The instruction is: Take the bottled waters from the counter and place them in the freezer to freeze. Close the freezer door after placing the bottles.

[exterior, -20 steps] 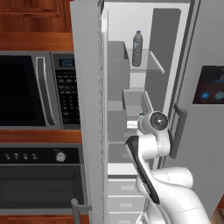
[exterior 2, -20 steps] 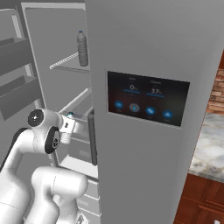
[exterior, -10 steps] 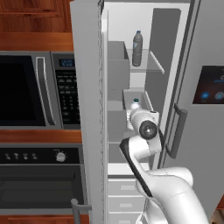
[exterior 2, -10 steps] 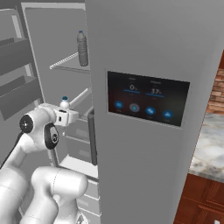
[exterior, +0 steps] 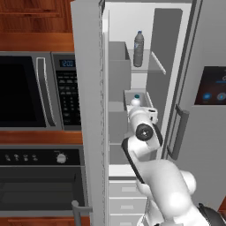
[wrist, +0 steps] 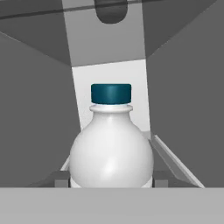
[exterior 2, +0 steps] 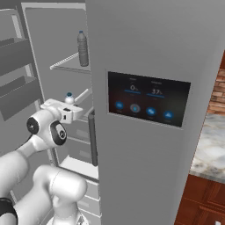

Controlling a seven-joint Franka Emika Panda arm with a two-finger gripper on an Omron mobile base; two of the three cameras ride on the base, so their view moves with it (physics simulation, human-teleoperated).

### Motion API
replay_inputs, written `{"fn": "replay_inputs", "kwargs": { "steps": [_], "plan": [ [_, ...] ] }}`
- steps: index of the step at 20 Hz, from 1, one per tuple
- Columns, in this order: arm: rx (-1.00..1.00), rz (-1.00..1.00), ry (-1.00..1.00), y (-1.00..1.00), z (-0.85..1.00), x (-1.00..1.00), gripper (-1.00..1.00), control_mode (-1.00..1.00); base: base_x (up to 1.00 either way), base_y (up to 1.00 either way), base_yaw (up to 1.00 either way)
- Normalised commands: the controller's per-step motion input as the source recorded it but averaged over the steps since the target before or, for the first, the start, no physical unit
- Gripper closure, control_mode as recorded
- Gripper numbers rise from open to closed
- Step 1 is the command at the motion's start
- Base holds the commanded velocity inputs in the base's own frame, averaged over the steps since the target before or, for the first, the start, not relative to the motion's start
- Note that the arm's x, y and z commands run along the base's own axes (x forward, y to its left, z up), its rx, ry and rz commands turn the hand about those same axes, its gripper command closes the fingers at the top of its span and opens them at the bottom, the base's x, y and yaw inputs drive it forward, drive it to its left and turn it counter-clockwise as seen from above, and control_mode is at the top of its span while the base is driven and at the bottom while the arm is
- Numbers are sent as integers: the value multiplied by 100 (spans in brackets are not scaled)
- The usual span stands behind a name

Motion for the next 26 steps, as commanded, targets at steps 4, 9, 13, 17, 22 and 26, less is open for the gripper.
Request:
{"fn": "replay_inputs", "kwargs": {
  "steps": [4, 9, 13, 17, 22, 26],
  "plan": [
    [-8, -2, 1, -16, -24, 16, 100, -100, 0, 0, 0],
    [-1, 0, 0, -6, -9, 9, 100, -100, 0, 0, 0],
    [-1, 0, 0, -30, -31, 29, 100, -100, 0, 0, 0],
    [-2, 0, -3, -18, -23, 14, 100, -100, 0, 0, 0],
    [-8, 2, -9, -2, -12, 13, 100, -100, 0, 0, 0],
    [-5, 0, 2, 0, 2, 22, 100, -100, 0, 0, 0]
  ]
}}
